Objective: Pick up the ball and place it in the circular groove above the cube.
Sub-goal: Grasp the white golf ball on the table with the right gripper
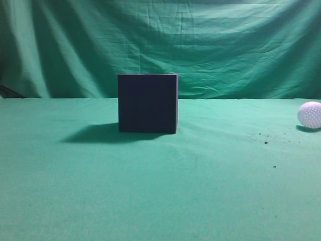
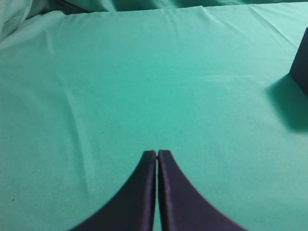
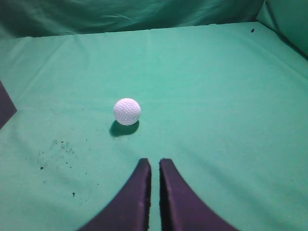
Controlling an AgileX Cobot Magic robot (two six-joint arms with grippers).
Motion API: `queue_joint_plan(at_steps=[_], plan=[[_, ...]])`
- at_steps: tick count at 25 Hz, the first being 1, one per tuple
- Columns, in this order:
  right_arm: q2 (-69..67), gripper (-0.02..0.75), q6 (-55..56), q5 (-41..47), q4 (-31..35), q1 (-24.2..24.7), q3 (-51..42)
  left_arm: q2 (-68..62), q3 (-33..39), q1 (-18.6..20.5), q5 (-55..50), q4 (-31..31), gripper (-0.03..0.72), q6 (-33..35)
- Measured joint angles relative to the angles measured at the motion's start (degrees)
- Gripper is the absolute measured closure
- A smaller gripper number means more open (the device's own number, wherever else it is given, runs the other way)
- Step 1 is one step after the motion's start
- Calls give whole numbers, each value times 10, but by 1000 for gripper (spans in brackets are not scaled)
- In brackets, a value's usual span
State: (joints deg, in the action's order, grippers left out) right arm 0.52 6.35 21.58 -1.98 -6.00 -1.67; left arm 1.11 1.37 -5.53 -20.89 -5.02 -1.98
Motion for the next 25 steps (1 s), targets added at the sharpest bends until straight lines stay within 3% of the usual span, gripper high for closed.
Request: queue_joint_plan(at_steps=[18,25], plan=[[0,687,-13,-13,-17,0,0,0,0,0,0,0,688,0],[0,687,-34,-244,-17,0,0,0,0,0,0,0,688,0]])
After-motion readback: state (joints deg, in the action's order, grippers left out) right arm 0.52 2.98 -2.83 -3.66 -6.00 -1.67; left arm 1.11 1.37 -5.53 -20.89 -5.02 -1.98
